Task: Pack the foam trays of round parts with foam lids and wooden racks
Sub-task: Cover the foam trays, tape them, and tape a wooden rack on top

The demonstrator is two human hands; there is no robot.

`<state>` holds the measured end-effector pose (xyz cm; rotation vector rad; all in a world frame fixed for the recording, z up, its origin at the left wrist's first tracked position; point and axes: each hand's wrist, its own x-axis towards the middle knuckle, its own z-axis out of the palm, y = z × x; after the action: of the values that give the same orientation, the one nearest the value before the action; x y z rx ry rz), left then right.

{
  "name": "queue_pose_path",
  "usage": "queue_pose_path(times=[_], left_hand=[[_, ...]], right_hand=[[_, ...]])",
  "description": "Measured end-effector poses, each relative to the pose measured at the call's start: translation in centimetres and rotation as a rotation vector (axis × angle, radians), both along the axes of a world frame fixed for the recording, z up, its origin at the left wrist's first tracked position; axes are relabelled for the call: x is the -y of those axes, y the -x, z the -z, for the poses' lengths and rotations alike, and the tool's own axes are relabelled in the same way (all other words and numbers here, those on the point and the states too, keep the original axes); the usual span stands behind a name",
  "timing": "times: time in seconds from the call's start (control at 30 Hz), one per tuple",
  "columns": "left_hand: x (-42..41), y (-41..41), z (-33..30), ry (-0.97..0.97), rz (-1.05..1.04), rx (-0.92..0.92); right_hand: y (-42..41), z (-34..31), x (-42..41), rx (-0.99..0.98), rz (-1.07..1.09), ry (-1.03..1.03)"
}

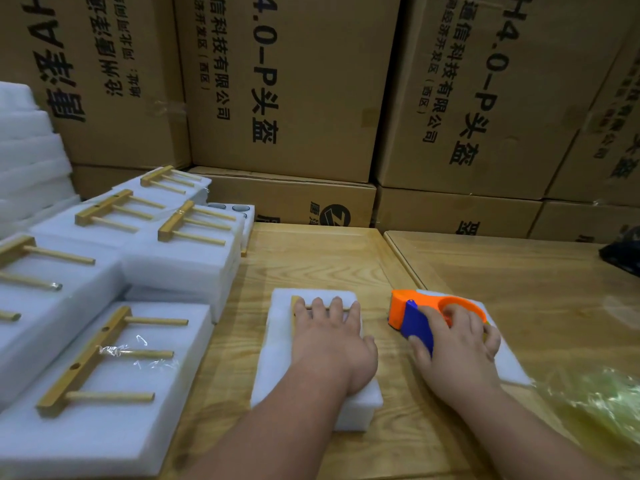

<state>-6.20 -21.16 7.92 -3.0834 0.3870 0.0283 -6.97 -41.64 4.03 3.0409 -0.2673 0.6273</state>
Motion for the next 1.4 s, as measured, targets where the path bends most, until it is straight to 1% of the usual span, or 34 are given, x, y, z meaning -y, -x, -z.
queue_pose_path(times=[0.07, 0.1, 0.13, 0.2, 0.23, 0.3, 0.4, 0.43, 0.47, 0.5, 0.6, 0.67, 0.73, 0.83, 0.9, 1.0, 1.03, 1.1, 1.17, 1.27, 1.3, 1.33, 1.4], left_hand=[[0.0, 0.0, -0.1, -0.024, 0.008, -0.013], [0.0, 0.0, -0.1, -0.032, 0.013, -0.018], [0.0, 0.0, -0.1, -0.040, 0.017, -0.021], [0.0, 0.0, -0.2, -0.050, 0.022, -0.022], [0.0, 0.1, -0.3, -0.051, 0.024, -0.020], [0.0, 0.1, -0.2, -0.046, 0.025, -0.016], [-0.1, 0.1, -0.1, -0.038, 0.026, -0.005], [-0.1, 0.1, 0.0, -0.036, 0.027, -0.002], [-0.1, 0.0, 0.0, -0.031, 0.026, 0.001], [-0.1, 0.0, 0.0, -0.027, 0.023, 0.004], [-0.1, -0.1, 0.2, -0.023, 0.017, 0.006], [-0.1, -0.1, 0.2, -0.012, 0.013, 0.002], [0.0, -0.1, 0.1, 0.002, 0.007, -0.001], [0.1, 0.0, 0.1, 0.021, -0.008, -0.010], [0.1, 0.1, 0.1, 0.020, -0.011, -0.006], [0.1, 0.0, 0.1, 0.008, -0.009, -0.019], [0.1, 0.0, 0.1, 0.002, -0.008, -0.025], [0.1, -0.1, 0.1, 0.003, -0.005, -0.029], [0.0, 0.0, 0.1, 0.004, -0.003, -0.029], [0.0, 0.1, 0.2, 0.029, -0.005, -0.022], [0.0, 0.1, 0.1, 0.037, -0.009, -0.026], [0.1, 0.1, 0.0, 0.036, -0.008, -0.030], [0.0, 0.1, 0.0, 0.019, 0.002, -0.047]], right_hand=[[0.0, -0.4, -1.4, 0.248, -0.098, -0.247], [0.0, -0.7, -2.3, 0.326, -0.177, -0.431], [0.1, -1.1, -3.4, 0.345, -0.254, -0.638], [-0.2, -1.9, -5.7, 0.242, -0.307, -0.980], [-0.7, -2.0, -6.5, 0.178, -0.283, -1.087], [-1.8, -1.9, -7.4, 0.056, -0.160, -1.259], [-3.1, -1.3, -8.2, -0.119, 0.027, -1.721], [-3.1, -1.0, -8.4, -0.152, 0.049, -1.785], [-3.0, -0.6, -8.6, -0.156, 0.039, -1.767], [-3.1, 0.0, -8.6, -0.140, 0.002, -1.671], [-3.0, 1.3, -9.0, -0.008, -0.113, -1.275], [-3.0, 1.8, -9.3, 0.101, -0.135, -1.196], [-3.0, 2.0, -9.6, 0.148, -0.113, -1.135], [-3.2, 2.4, -9.6, 0.089, -0.079, -1.046], [-3.3, 2.4, -9.4, -0.020, -0.084, -0.925], [-2.9, 2.2, -8.9, -0.215, -0.139, -0.561], [-2.8, 2.1, -8.8, -0.254, -0.160, -0.475], [-2.7, 2.1, -8.6, -0.275, -0.181, -0.417], [-2.4, 2.2, -8.5, -0.229, -0.153, -0.432], [-2.0, 2.3, -8.0, -0.068, -0.088, -0.675], [-1.9, 2.4, -7.8, -0.044, -0.094, -0.708], [-2.0, 2.4, -7.7, -0.071, -0.123, -0.673], [-2.1, 2.3, -7.7, -0.196, -0.168, -0.530]])
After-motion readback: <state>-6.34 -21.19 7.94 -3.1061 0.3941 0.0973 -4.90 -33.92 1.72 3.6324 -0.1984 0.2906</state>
